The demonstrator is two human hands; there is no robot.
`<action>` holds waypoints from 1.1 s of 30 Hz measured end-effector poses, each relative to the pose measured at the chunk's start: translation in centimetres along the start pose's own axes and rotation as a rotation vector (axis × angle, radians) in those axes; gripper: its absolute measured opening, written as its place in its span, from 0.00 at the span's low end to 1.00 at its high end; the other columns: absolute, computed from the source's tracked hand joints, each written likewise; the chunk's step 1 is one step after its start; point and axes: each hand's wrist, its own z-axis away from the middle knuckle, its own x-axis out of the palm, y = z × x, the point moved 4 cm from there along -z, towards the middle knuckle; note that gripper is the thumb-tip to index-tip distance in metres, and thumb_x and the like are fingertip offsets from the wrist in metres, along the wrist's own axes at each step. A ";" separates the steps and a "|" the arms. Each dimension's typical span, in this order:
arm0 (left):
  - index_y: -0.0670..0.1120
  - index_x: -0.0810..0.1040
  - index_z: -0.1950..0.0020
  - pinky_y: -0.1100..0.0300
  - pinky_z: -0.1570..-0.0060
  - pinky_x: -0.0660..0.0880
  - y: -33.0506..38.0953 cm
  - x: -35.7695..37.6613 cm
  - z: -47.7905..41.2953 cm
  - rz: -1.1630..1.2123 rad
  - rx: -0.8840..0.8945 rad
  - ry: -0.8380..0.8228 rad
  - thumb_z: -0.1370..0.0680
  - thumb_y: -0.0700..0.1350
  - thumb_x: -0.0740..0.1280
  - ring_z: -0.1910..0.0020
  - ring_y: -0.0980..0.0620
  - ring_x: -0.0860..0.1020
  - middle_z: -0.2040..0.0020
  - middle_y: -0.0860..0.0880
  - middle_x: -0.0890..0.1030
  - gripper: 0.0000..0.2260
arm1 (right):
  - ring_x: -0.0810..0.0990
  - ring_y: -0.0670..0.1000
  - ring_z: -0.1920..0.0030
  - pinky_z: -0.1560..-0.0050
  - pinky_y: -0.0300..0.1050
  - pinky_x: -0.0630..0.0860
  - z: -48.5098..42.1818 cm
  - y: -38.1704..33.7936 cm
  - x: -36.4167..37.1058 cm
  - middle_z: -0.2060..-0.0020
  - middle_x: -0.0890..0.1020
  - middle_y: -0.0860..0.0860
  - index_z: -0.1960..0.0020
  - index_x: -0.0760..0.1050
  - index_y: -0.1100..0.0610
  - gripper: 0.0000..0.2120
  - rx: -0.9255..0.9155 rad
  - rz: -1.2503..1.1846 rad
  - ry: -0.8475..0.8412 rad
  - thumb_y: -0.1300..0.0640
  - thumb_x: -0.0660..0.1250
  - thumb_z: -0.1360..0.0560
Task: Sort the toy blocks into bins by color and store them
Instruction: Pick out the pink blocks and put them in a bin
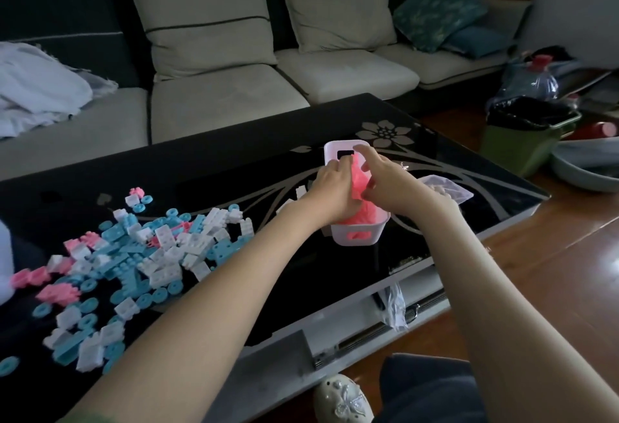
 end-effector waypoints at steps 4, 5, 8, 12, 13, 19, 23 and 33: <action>0.46 0.63 0.30 0.51 0.39 0.62 -1.1 -0.8 0.5 -0.087 -0.008 0.043 0.26 0.49 0.63 0.33 0.43 0.61 0.31 0.45 0.63 0.25 | 0.75 0.51 0.45 0.50 0.44 0.73 0.4 0.0 -0.5 0.41 0.75 0.53 0.32 0.67 0.51 0.24 0.004 0.039 -0.010 0.68 0.57 0.25; 0.47 0.63 0.29 0.51 0.38 0.61 -1.6 -1.0 0.6 -0.094 -0.033 0.026 0.25 0.50 0.63 0.33 0.43 0.60 0.30 0.46 0.61 0.25 | 0.74 0.51 0.44 0.51 0.42 0.71 0.2 0.2 -0.8 0.42 0.76 0.52 0.33 0.69 0.52 0.23 0.021 0.037 0.016 0.68 0.56 0.25; 0.45 0.71 0.37 0.54 0.43 0.68 -3.0 -2.1 0.6 0.050 -0.078 -0.066 0.21 0.54 0.58 0.40 0.47 0.69 0.37 0.45 0.67 0.18 | 0.71 0.53 0.39 0.44 0.46 0.68 -1.6 0.8 -1.2 0.39 0.75 0.52 0.33 0.69 0.54 0.23 0.059 0.146 0.066 0.68 0.53 0.24; 0.49 0.71 0.60 0.59 0.62 0.71 -3.7 -3.4 0.2 0.099 -0.046 -0.130 0.19 0.54 0.55 0.60 0.52 0.77 0.57 0.49 0.76 0.14 | 0.64 0.55 0.35 0.43 0.49 0.59 -5.3 1.4 0.1 0.34 0.70 0.51 0.30 0.64 0.46 0.27 0.103 0.346 -0.074 0.66 0.49 0.25; 0.50 0.70 0.61 0.60 0.64 0.71 -3.7 -3.5 0.1 0.074 -0.034 -0.145 0.19 0.53 0.56 0.62 0.52 0.77 0.59 0.50 0.77 0.14 | 0.62 0.55 0.34 0.43 0.49 0.59 -6.2 1.7 0.4 0.33 0.68 0.52 0.29 0.62 0.44 0.29 0.130 0.368 -0.114 0.65 0.49 0.26; 0.48 0.71 0.61 0.61 0.67 0.74 -4.0 -2.3 -0.6 0.072 -0.058 -0.257 0.19 0.50 0.56 0.68 0.52 0.78 0.60 0.48 0.78 0.13 | 0.58 0.60 0.32 0.33 0.61 0.58 -8.3 4.2 2.0 0.34 0.64 0.53 0.30 0.62 0.45 0.30 0.247 0.505 -0.252 0.63 0.53 0.30; 0.46 0.69 0.58 0.61 0.74 0.70 -3.7 -1.3 -0.5 0.054 -0.104 -0.239 0.21 0.43 0.54 0.74 0.50 0.76 0.61 0.45 0.78 0.08 | 0.56 0.60 0.31 0.34 0.66 0.59 -8.6 4.3 2.2 0.35 0.62 0.51 0.34 0.65 0.48 0.25 0.211 0.509 -0.191 0.61 0.56 0.30; 0.43 0.66 0.35 0.56 0.72 0.75 -2.9 -1.8 -0.1 0.024 -0.135 -0.213 0.20 0.41 0.52 0.68 0.49 0.78 0.56 0.44 0.79 0.14 | 0.47 0.55 0.25 0.32 0.66 0.35 -7.8 3.4 1.8 0.34 0.69 0.54 0.39 0.72 0.51 0.21 0.105 0.599 -0.183 0.65 0.56 0.29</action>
